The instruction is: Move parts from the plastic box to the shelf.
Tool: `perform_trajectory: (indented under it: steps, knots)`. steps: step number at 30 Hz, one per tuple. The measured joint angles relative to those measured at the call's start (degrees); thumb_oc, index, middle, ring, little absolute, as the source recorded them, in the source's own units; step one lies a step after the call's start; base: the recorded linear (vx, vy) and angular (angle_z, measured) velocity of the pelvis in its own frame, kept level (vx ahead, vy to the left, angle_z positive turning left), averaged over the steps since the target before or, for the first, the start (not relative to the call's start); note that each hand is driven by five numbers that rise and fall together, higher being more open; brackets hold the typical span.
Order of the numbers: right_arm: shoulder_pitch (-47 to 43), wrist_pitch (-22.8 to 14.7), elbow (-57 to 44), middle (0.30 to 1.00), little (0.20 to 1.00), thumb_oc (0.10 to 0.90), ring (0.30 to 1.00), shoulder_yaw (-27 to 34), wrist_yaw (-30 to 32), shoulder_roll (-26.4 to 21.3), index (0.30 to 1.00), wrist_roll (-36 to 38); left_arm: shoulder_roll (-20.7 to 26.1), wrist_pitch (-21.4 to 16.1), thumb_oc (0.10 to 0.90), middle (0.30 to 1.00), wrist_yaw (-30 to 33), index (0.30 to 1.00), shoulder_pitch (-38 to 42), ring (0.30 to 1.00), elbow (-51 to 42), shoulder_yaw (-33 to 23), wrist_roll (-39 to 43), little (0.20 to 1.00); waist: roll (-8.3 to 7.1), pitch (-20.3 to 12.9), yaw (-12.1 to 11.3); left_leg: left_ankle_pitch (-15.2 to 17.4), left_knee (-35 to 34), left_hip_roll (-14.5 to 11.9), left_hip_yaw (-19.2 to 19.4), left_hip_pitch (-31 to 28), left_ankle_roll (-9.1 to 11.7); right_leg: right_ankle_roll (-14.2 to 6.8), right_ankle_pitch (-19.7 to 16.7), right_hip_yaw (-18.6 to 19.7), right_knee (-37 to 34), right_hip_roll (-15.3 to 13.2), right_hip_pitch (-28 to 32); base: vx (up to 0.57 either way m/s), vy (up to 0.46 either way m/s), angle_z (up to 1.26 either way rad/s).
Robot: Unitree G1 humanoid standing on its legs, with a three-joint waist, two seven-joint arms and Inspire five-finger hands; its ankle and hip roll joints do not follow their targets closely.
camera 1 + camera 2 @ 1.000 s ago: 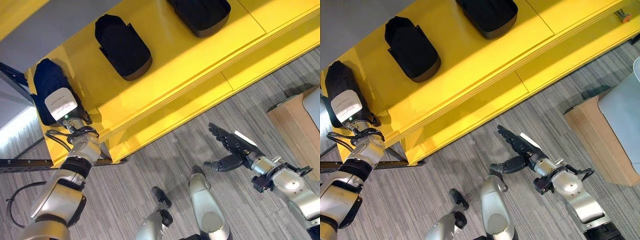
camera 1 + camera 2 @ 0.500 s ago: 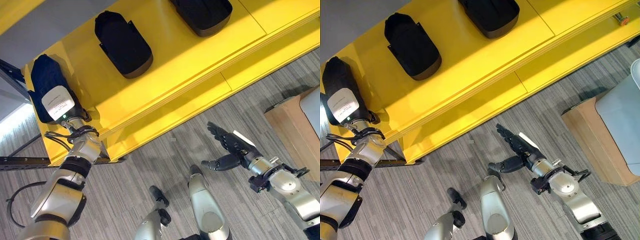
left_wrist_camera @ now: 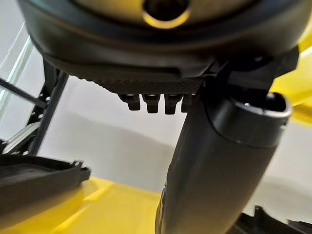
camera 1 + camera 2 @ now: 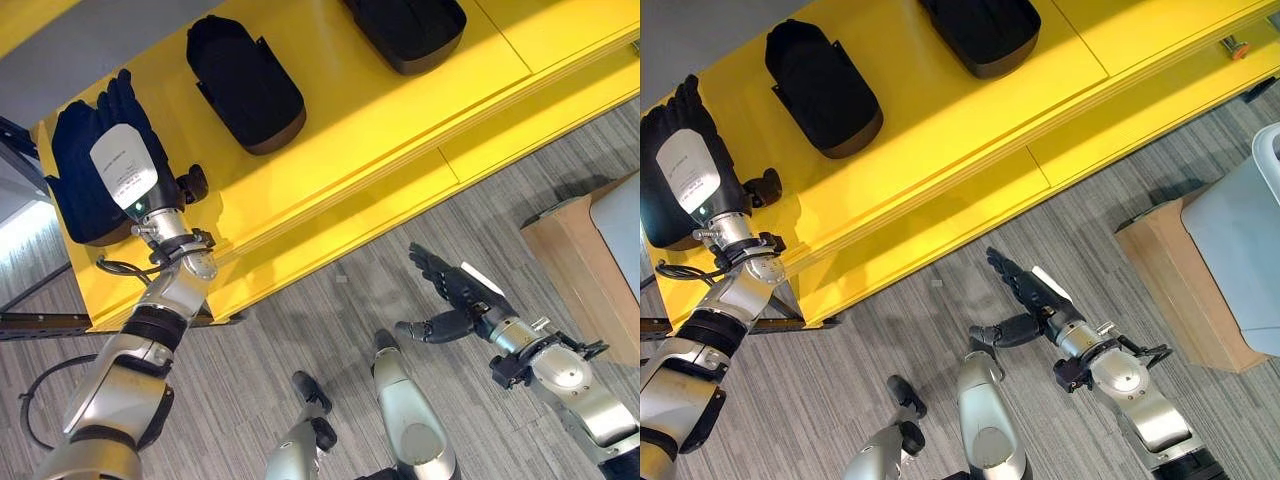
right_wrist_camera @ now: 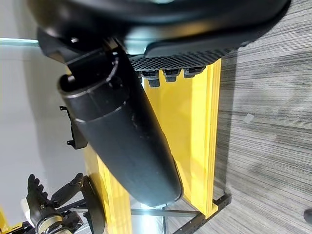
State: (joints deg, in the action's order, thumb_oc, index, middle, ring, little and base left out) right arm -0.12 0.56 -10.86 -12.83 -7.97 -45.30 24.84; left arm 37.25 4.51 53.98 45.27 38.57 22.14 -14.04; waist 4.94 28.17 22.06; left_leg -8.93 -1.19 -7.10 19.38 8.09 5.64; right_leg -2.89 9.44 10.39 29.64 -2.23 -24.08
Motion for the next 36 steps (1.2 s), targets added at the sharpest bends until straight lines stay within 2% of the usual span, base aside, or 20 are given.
perform_trajectory:
  steps: [8,13,17,18,19,20,21,23,24,26,28,32,36]
  knots:
    - [0.0,-0.8,0.1,1.0,1.0,0.9,1.0,-1.7,1.0,0.3,1.0,0.0,0.0,-3.8,0.9,1.0,4.5,1.0,0.7,1.0,-0.4,-0.1,-0.4,1.0,-0.13,0.0,-0.2,0.0,0.3,-0.2,-0.6,0.5,0.0,-0.2,-0.6,-0.4,-1.1,0.0,0.5,-0.01,-0.016,0.02]
    - [0.1,-1.5,0.1,1.0,1.0,0.9,1.0,-2.1,1.5,1.6,1.0,0.0,0.0,-6.2,0.9,1.0,4.6,1.0,1.2,1.0,-1.1,-0.1,-1.0,1.0,-0.42,0.0,-0.3,0.1,0.5,-0.5,-0.9,1.0,-0.1,-0.1,-1.0,-0.7,-1.7,0.1,0.5,-0.02,-0.055,0.02]
    - [0.5,-2.4,0.1,1.0,1.0,0.9,1.0,-2.0,3.4,3.7,1.0,0.0,0.0,-10.9,0.9,1.0,4.4,1.0,-0.2,1.0,-6.8,-0.1,-5.0,1.0,-1.14,0.0,-0.9,0.1,0.9,-1.1,-1.5,1.5,-0.1,0.2,-1.3,-1.5,-2.3,0.5,0.7,-0.01,-0.042,0.04]
    - [0.7,-2.9,0.1,1.0,1.0,0.9,1.0,-1.7,4.5,4.5,1.0,0.0,0.0,-14.0,0.9,1.0,4.1,1.0,-2.3,1.0,-12.0,-0.1,-8.0,1.0,-1.15,0.0,-1.2,0.1,0.9,-1.1,-1.6,1.5,-0.1,0.1,-1.6,-1.5,-2.9,0.5,1.1,-0.01,-0.07,0.03]
    - [1.3,-3.0,0.1,1.0,1.0,0.9,1.0,-1.6,5.0,4.8,1.0,0.1,0.0,-15.8,0.9,1.0,3.4,1.0,-3.9,1.0,-16.8,0.0,-9.9,1.0,-1.17,0.0,-1.6,0.1,0.9,-1.1,-1.6,1.4,-0.2,0.0,-1.8,-1.5,-3.4,0.4,1.6,0.02,-0.064,0.05]
    - [2.5,-3.2,-0.1,1.0,1.0,0.9,1.0,-0.4,5.5,6.0,1.0,0.1,0.1,-15.8,0.9,1.0,0.7,1.0,-7.9,1.0,-25.4,-1.0,-10.6,1.0,-1.2,0.0,-2.1,0.2,0.9,-1.1,-2.0,0.9,-0.2,0.0,-1.9,-2.0,-3.9,0.3,2.5,0.03,-0.045,0.18]
    - [5.8,-3.6,-0.2,1.0,1.0,0.9,1.0,2.8,6.2,8.2,1.0,0.1,0.3,-17.7,0.9,1.0,-2.4,1.0,-16.5,1.0,-41.8,-1.6,-13.5,1.0,-1.2,0.0,-3.1,0.3,0.9,-1.6,-3.0,0.0,0.0,0.2,-2.0,-3.0,-5.4,0.4,4.4,0.04,-0.002,0.17]
    - [8.7,-3.8,-0.2,1.0,1.0,0.9,1.0,6.1,7.4,9.3,1.0,0.1,0.8,-23.4,0.9,1.0,-7.2,1.0,-22.6,1.0,-53.0,-1.7,-16.3,1.0,-1.19,-0.1,-5.5,0.6,0.9,-1.6,-3.1,-1.0,-0.1,0.2,-2.0,-3.1,-6.1,0.3,5.8,0.03,0.016,0.1]
    - [9.2,-3.8,-0.2,1.0,1.0,0.9,1.0,7.1,7.7,9.2,1.0,0.1,2.1,-26.2,0.9,1.0,-10.1,1.0,-24.9,1.0,-57.1,-1.7,-16.6,1.0,-1.1,-0.1,-5.9,0.7,0.9,-1.5,-3.3,-1.2,-0.2,0.1,-2.1,-3.2,-6.6,0.2,6.4,0.01,0.021,0.08]
    - [9.2,-4.0,-0.2,1.0,1.0,0.9,1.0,7.7,8.3,8.5,1.0,0.2,4.8,-32.5,0.9,1.0,-15.2,1.0,-25.5,1.0,-59.6,-1.6,-18.8,1.0,-1.07,-0.1,-6.7,0.9,1.0,-1.0,-3.8,-1.0,-0.4,-0.1,-2.1,-3.3,-6.8,-0.3,6.5,0.02,0.028,0.12]
    - [8.1,-4.3,-0.2,1.0,1.0,0.9,1.0,7.7,8.3,8.1,1.0,1.0,7.3,-36.2,0.9,1.0,-20.0,1.0,-25.8,1.0,-59.7,-1.5,-18.9,1.0,-0.97,-0.2,-6.7,1.3,1.0,-0.2,-3.9,-0.8,-1.1,-0.7,-2.1,-3.3,-6.8,-1.1,6.4,0.02,0.034,0.08]
    - [9.5,-5.1,-0.4,1.0,1.0,0.9,1.0,7.9,8.0,7.8,1.0,1.3,7.7,-36.9,0.9,1.0,-23.2,1.0,-28.0,1.0,-58.4,-2.7,-18.0,1.0,0.24,-0.9,-6.6,1.5,0.8,0.6,-3.9,-0.1,-1.8,-1.2,-2.4,-3.2,-7.2,-2.2,5.9,0.0,0.024,0.03]
    - [12.7,-5.3,-0.4,1.0,1.0,0.9,1.0,8.0,7.7,7.7,1.0,2.4,7.0,-38.4,0.9,1.0,-25.8,1.0,-30.3,1.0,-58.3,-4.7,-16.3,1.0,0.47,-1.1,-6.8,0.9,0.8,1.1,-4.0,0.8,-1.8,-1.4,-2.5,-3.3,-7.3,-2.5,5.2,-0.04,0.005,0.03]
